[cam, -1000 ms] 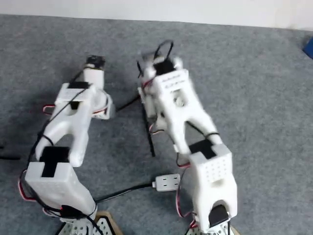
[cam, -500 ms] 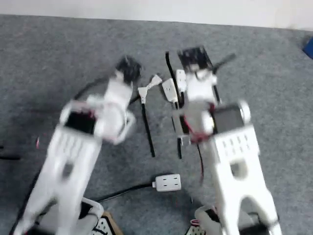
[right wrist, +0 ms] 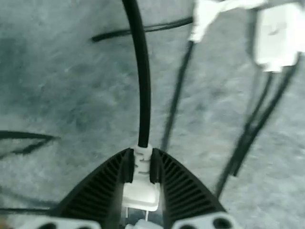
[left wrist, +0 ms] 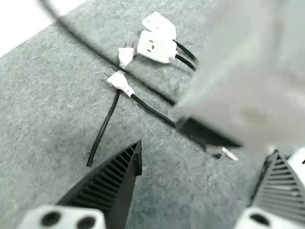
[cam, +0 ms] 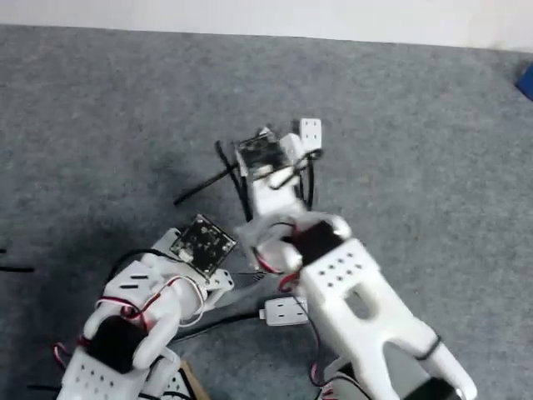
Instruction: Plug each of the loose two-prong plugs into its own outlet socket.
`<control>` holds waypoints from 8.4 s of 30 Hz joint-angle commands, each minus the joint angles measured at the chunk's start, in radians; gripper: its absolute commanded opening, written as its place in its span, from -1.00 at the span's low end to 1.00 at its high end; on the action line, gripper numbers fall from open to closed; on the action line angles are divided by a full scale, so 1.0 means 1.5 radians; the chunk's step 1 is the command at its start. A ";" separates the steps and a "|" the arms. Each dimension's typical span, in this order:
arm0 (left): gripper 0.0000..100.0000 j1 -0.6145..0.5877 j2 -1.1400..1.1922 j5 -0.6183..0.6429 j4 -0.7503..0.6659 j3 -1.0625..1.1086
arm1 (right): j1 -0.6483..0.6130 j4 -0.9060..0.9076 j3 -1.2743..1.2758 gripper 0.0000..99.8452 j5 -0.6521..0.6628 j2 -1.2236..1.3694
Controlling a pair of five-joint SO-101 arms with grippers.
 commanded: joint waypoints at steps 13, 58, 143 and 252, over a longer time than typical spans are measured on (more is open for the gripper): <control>-0.23 -0.055 -0.012 -0.019 -0.113 0.066 | 0.009 0.284 -0.266 -0.99 0.004 0.057; -0.23 -0.103 -0.011 0.013 -0.189 0.096 | -0.023 0.348 -0.365 -0.99 -0.031 0.064; -0.23 -0.201 0.838 -0.011 -0.116 -0.336 | 0.003 0.326 0.131 -0.99 0.824 -0.245; -0.32 0.198 0.600 -0.127 0.028 -0.218 | 0.619 0.030 0.160 -0.20 0.113 -0.123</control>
